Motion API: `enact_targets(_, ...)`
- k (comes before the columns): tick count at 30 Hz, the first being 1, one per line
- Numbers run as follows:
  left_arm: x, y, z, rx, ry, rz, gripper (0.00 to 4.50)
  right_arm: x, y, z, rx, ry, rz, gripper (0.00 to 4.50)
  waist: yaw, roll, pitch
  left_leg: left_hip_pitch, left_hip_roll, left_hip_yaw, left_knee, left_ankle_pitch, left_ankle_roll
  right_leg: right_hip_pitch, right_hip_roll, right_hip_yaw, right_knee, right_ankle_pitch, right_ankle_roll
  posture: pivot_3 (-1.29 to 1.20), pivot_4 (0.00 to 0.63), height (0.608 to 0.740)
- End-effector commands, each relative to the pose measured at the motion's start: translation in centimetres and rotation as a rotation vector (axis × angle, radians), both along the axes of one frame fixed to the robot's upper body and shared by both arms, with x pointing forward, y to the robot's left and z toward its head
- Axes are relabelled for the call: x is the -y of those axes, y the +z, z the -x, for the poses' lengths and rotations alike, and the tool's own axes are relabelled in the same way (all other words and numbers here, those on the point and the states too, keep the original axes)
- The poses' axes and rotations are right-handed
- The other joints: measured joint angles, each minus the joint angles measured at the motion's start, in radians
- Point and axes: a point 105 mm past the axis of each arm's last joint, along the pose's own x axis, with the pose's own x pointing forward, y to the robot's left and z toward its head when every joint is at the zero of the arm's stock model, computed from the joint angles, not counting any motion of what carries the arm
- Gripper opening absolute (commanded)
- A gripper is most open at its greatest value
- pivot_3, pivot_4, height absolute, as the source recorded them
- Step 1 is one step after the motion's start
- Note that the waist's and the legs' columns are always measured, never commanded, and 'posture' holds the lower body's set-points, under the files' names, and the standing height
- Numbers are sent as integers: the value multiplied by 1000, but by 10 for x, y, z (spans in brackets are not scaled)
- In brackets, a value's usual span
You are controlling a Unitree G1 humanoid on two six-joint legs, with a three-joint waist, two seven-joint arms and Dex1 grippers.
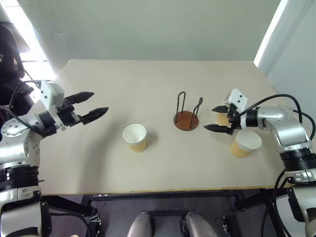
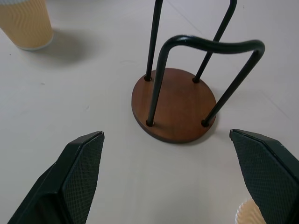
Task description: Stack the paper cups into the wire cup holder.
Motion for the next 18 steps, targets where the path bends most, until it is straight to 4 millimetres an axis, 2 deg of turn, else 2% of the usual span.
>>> enact_targets(1,1,13,2,48,-7,-6,4500,-1,10,2,31,9,18,4448,0,0,0,0,0,0,0,0,0,0,0,0,0,0,0,0,150,740)
enact_targets(18,3,12,1,46,-10,-4,4500,-11,3,-7,12,-50,17,4448,0,0,0,0,0,0,0,0,0,0,0,0,0,0,0,0,150,740)
